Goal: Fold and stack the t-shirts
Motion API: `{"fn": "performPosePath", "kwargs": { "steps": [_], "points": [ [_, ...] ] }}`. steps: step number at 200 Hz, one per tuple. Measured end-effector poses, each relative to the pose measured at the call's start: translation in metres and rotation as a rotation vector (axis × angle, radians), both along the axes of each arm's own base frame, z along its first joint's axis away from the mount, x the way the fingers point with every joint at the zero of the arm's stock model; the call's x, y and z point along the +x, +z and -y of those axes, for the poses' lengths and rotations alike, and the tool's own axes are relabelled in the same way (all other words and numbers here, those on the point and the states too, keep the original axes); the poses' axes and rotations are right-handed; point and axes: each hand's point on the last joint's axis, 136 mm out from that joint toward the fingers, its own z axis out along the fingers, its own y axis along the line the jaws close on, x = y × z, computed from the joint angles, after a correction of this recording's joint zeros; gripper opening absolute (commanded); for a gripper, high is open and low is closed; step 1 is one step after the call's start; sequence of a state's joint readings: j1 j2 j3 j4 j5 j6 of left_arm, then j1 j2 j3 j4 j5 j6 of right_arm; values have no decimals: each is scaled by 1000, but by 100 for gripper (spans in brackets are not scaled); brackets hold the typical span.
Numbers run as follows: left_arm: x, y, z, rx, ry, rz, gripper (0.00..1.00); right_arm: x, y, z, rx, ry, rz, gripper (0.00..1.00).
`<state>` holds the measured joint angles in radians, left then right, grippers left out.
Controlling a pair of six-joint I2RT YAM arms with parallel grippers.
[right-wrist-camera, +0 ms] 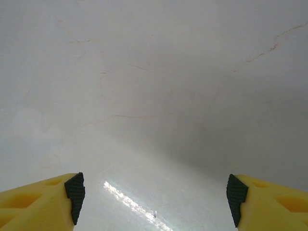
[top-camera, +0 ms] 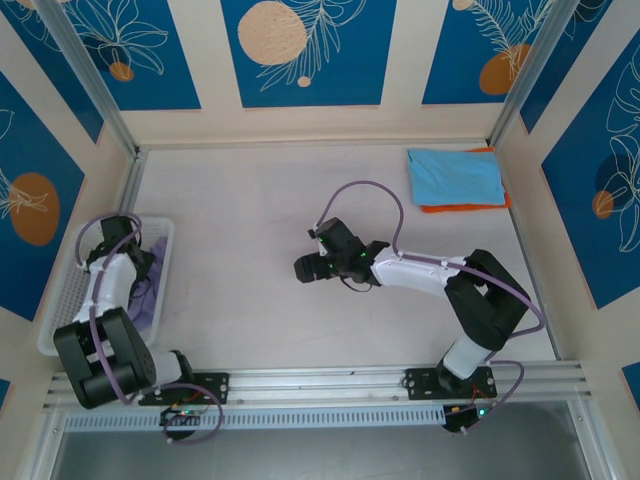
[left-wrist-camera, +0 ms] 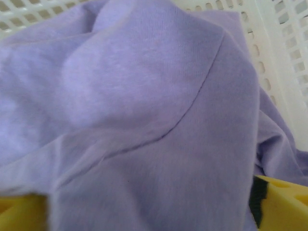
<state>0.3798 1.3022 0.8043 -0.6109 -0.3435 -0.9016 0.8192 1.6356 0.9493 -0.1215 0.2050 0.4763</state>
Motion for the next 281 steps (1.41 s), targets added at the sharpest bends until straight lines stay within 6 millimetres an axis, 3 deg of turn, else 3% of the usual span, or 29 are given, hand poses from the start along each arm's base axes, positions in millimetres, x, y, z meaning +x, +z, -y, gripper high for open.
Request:
{"fn": "performPosePath", "kwargs": {
  "steps": [16, 39, 57, 72, 98, 119, 147, 179, 205, 228, 243, 259, 281],
  "points": [
    [6, -4, 0, -5, -16, 5, 37, 0, 0, 0, 1, 4, -1, 79],
    [15, 0, 0, -10, -31, 45, 0, -1, 0, -1, 2, 9, -2, 79],
    [17, 12, 1, 1, -34, 80, 0, -2, 0, -2, 2, 10, -2, 79],
    [22, 41, 0, 40, -42, 147, 0, -2, 0, -2, 3, 10, -2, 79],
    [41, 134, 2, 158, -90, 342, 0, -2, 3, -2, 8, 9, 5, 79],
    [60, 220, 20, 239, -191, 515, 0, -2, 8, 1, 14, 1, 21, 79],
    [82, 310, 73, 261, -425, 702, 0, 1, 21, 14, 26, -40, 72, 79],
    [95, 396, 184, 182, -826, 912, 0, 7, 40, 44, 69, -137, 139, 79],
    [81, 440, 278, 94, -1133, 1038, 0, 16, 52, 74, 112, -250, 176, 79],
    [76, 438, 342, -32, -1328, 1045, 10, 23, 58, 104, 145, -363, 192, 81],
    [89, 415, 374, -84, -1401, 970, 43, 26, 60, 124, 164, -449, 197, 83],
    [113, 371, 410, -131, -1457, 840, 63, 28, 61, 146, 178, -538, 202, 84],
    [140, 278, 453, -177, -1533, 584, 80, 28, 62, 177, 179, -671, 206, 88]
  ]
}}
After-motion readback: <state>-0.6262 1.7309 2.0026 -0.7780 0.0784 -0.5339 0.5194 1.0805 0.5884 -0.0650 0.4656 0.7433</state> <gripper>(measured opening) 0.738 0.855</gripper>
